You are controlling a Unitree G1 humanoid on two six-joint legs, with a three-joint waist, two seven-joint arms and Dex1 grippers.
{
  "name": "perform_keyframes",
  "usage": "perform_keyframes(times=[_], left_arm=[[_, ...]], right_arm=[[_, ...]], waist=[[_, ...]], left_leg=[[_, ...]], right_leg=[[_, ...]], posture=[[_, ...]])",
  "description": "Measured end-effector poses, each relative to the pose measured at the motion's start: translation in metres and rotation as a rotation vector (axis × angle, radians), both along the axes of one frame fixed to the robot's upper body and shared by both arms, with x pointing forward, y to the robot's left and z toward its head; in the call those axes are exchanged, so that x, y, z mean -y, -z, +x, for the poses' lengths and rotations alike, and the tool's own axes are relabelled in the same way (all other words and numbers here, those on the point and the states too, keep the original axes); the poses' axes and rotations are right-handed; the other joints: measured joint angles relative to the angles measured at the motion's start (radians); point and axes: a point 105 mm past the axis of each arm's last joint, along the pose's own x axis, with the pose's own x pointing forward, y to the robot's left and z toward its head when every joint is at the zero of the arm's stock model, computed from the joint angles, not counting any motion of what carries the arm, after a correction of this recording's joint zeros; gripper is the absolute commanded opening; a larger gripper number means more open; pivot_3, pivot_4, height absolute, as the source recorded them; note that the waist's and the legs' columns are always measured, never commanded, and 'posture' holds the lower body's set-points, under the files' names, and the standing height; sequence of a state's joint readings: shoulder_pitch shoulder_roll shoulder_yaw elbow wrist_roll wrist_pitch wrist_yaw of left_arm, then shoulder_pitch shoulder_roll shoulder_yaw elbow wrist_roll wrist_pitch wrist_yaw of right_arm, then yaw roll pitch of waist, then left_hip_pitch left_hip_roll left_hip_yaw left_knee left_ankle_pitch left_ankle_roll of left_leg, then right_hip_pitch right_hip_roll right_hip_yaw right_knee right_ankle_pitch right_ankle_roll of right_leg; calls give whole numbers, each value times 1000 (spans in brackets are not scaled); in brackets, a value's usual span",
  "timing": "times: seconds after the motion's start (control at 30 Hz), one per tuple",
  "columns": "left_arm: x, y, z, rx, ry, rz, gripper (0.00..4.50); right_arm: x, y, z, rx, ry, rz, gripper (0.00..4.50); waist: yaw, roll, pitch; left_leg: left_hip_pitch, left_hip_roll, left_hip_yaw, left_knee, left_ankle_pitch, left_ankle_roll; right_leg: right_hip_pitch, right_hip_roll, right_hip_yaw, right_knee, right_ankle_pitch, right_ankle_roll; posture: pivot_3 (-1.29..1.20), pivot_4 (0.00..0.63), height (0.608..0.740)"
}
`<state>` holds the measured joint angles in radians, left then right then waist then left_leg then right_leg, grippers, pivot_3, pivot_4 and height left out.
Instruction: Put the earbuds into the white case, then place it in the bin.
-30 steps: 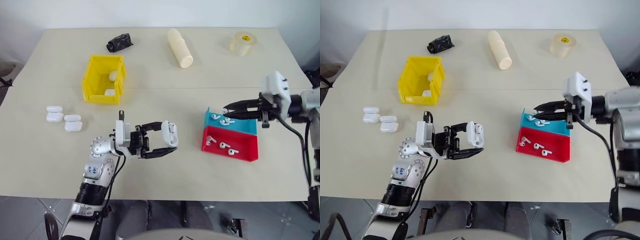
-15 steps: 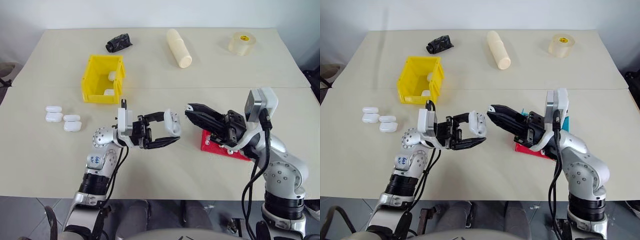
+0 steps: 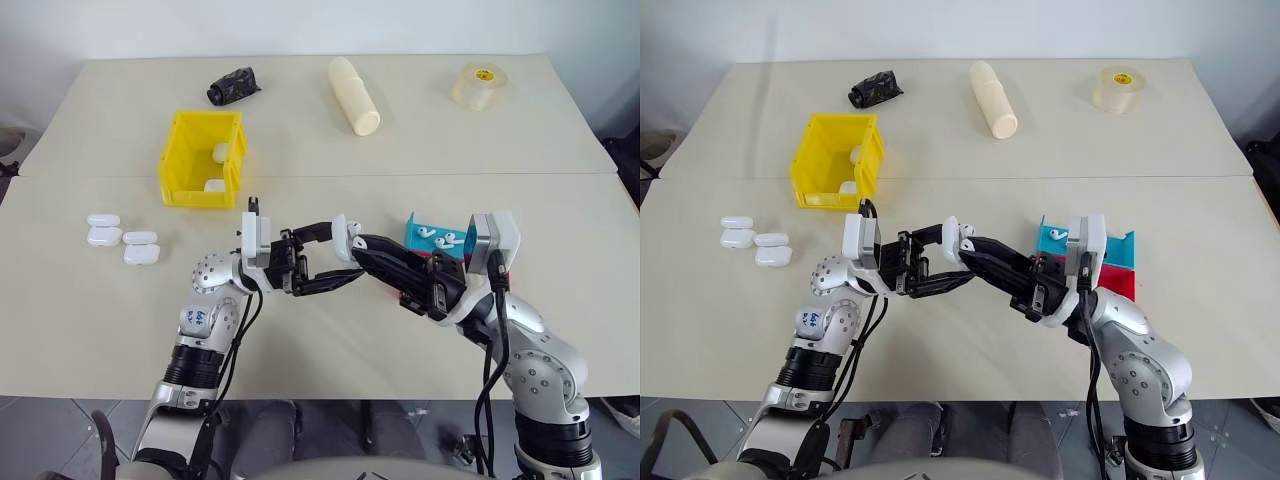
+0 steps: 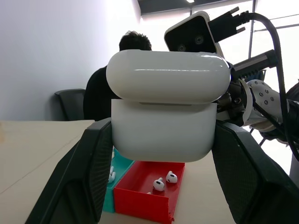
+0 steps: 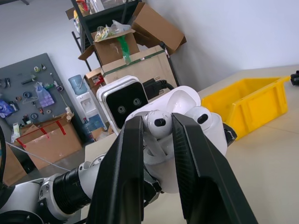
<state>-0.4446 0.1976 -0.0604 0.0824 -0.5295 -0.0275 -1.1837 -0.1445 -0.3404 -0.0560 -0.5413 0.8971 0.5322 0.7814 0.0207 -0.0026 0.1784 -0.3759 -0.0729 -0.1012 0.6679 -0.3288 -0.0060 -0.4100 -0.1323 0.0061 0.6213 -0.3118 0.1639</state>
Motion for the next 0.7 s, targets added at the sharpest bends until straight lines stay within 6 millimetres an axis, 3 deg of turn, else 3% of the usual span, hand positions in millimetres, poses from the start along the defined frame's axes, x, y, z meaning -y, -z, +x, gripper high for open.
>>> perform_keyframes(times=[0.07, 0.4, 0.57, 0.7], left_arm=[[0, 0, 0, -4, -2, 0, 2795], [-3, 3, 3, -38, -12, 22, 2795], [-13, 2, 3, 0, -58, 118, 2795], [-31, 18, 16, 11, -176, 333, 2795]], right_arm=[[-1, 1, 1, 19, 11, -12, 490], [0, 8, -1, 62, -8, -84, 3816], [24, 22, 7, 45, 39, -238, 3816], [46, 31, 12, 52, 68, -393, 2519]], waist=[[0, 0, 0], [0, 0, 0], [2, 0, 0], [2, 0, 0]], left_leg=[[0, 0, 0, 0, 0, 0], [0, 0, 0, 0, 0, 0], [0, 0, 0, 0, 0, 0], [1, -1, 1, -1, 0, 0]], right_leg=[[0, 0, 0, 0, 0, 0], [0, 0, 0, 0, 0, 0], [0, 0, 0, -1, 0, 0], [0, 1, 0, -1, 0, 0]], posture=[[0, 150, 740], [0, 150, 740], [0, 150, 740], [0, 150, 740]])
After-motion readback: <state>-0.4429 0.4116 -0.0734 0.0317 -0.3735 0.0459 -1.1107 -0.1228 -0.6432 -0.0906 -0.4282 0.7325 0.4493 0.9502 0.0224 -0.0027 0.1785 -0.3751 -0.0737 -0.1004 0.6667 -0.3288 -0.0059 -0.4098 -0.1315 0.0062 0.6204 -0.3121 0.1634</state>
